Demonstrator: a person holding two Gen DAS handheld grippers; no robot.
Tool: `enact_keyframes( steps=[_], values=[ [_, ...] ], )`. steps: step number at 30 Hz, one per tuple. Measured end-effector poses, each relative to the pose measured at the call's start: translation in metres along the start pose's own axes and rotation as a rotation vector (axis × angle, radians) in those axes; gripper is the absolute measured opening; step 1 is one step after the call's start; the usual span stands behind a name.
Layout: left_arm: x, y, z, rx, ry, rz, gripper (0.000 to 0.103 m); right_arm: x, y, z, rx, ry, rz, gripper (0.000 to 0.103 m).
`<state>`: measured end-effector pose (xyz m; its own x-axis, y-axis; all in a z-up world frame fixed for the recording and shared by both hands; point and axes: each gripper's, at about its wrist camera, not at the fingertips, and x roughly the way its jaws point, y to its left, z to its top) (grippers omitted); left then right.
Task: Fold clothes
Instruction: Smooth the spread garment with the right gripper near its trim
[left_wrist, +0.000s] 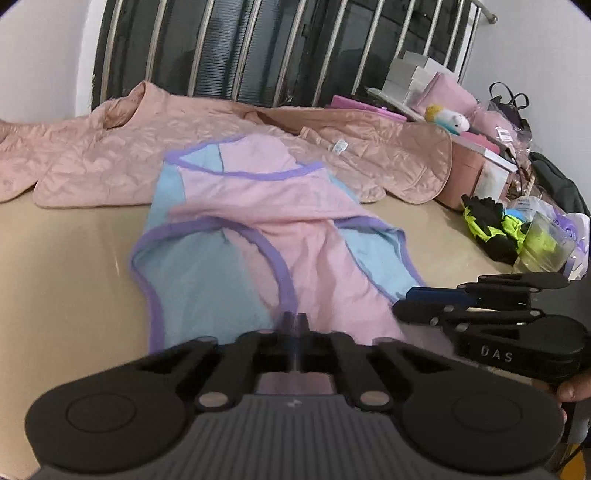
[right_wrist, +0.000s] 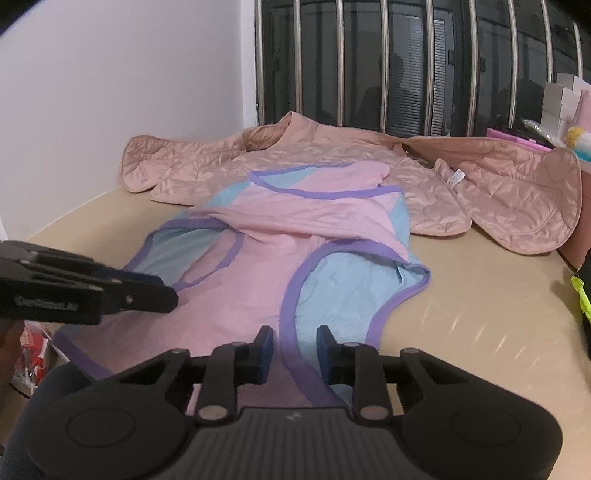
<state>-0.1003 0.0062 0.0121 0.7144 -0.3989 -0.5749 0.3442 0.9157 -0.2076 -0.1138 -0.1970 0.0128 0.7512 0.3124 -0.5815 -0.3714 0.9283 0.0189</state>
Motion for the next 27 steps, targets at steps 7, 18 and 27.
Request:
enact_keyframes(
  steps=[7,18,27],
  values=[
    [-0.041,0.006,-0.010,-0.039,-0.115,-0.003,0.000,-0.022,0.008,0.000,-0.032,-0.056,0.045,0.000],
    [0.009,-0.017,0.004,0.125,-0.024,0.059,0.035,0.006,0.003,0.021,-0.061,-0.057,0.022,0.033],
    [0.002,-0.008,-0.003,0.058,-0.051,0.033,0.003,0.026,0.002,0.015,-0.009,-0.029,0.040,0.003]
  ],
)
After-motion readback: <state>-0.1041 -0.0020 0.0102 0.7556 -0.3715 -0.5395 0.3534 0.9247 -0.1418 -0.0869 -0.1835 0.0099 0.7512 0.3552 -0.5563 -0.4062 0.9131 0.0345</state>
